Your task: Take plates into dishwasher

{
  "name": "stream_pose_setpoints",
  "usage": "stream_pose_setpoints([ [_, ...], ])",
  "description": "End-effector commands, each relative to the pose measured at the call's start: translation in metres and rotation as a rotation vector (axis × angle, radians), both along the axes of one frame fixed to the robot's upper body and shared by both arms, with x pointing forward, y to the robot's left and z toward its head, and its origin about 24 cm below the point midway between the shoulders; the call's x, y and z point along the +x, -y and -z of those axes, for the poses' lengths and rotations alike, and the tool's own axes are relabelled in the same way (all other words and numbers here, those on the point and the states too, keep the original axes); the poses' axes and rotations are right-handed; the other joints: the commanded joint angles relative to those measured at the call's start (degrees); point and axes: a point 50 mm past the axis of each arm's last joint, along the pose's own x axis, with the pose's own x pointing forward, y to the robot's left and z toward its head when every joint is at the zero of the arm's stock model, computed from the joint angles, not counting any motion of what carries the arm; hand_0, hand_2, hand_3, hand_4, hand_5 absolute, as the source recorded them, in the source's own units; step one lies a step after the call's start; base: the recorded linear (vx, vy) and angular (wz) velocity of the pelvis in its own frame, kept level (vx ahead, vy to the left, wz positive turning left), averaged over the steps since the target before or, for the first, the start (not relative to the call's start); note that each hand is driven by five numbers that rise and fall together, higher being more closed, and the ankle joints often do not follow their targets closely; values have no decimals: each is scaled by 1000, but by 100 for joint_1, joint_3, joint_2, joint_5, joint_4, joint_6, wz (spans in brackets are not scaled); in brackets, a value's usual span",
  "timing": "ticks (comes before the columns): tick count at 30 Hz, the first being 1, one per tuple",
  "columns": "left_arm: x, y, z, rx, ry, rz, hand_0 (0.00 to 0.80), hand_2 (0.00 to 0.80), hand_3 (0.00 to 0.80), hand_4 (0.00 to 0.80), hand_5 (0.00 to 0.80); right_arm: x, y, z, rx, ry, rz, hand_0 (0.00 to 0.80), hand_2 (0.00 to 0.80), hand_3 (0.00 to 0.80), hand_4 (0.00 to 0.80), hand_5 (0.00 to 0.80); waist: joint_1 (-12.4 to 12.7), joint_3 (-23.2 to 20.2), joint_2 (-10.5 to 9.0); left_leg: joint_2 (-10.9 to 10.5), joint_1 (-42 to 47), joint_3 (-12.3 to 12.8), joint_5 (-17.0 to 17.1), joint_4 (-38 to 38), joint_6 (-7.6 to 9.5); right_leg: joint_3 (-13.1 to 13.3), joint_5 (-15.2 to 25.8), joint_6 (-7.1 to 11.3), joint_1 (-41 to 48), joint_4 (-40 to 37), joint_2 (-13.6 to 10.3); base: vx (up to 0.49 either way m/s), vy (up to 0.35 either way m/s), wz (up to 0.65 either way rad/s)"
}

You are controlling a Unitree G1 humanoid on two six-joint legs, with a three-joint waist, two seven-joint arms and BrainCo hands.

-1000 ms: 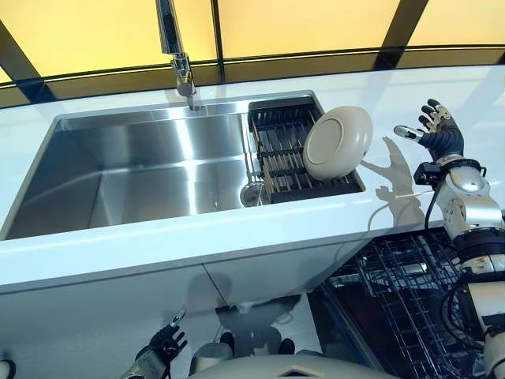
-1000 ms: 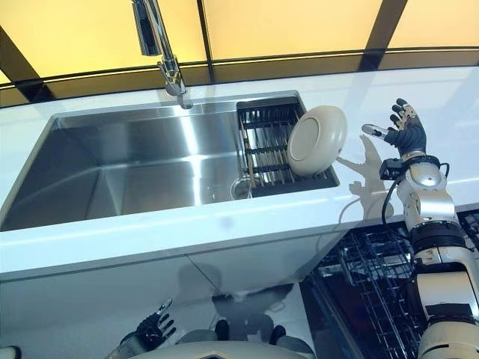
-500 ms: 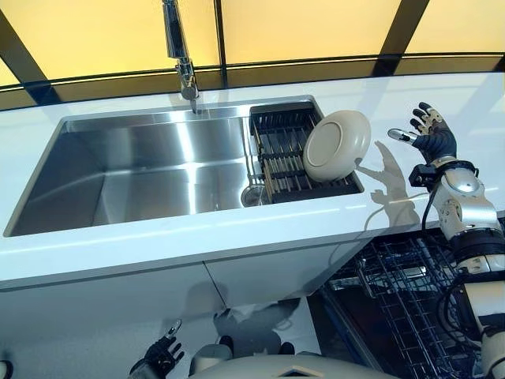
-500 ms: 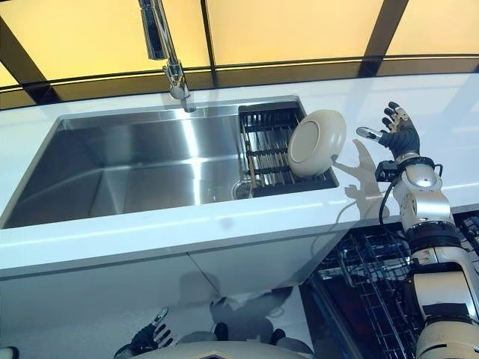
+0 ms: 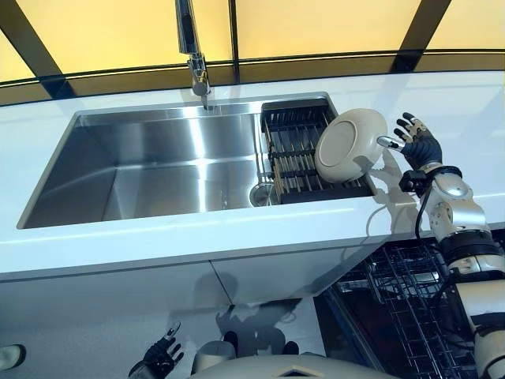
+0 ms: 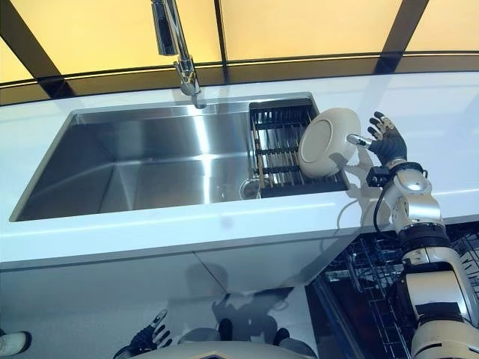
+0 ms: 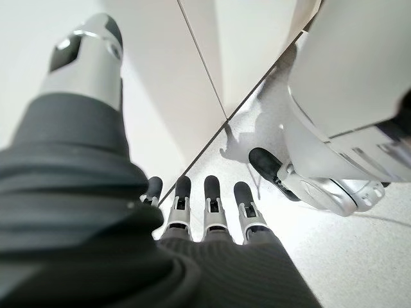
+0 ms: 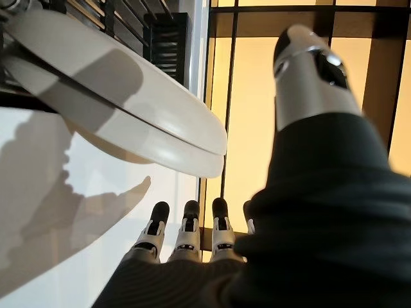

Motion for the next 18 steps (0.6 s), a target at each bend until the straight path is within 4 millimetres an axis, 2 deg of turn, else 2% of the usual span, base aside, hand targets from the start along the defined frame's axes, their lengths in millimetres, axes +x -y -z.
stream_pose_setpoints([
  [1, 10, -3, -1, 21, 27, 39, 0, 0, 0, 0, 0, 12, -10, -19, 38, 72, -36, 0, 0, 0, 0, 0, 148, -98, -179, -120, -86, 108, -285, 99, -141, -74, -279, 334, 22, 165, -273, 0, 0, 0],
  [18, 9, -2, -1, 18, 40, 23, 0, 0, 0, 0, 0, 13, -24, -4, 71, 42, -65, 0, 0, 0, 0, 0, 130, 13, -63, -141, -104, 117, -261, 54, -129, -74, -253, 339, -65, 197, -330, 5, 4, 1],
])
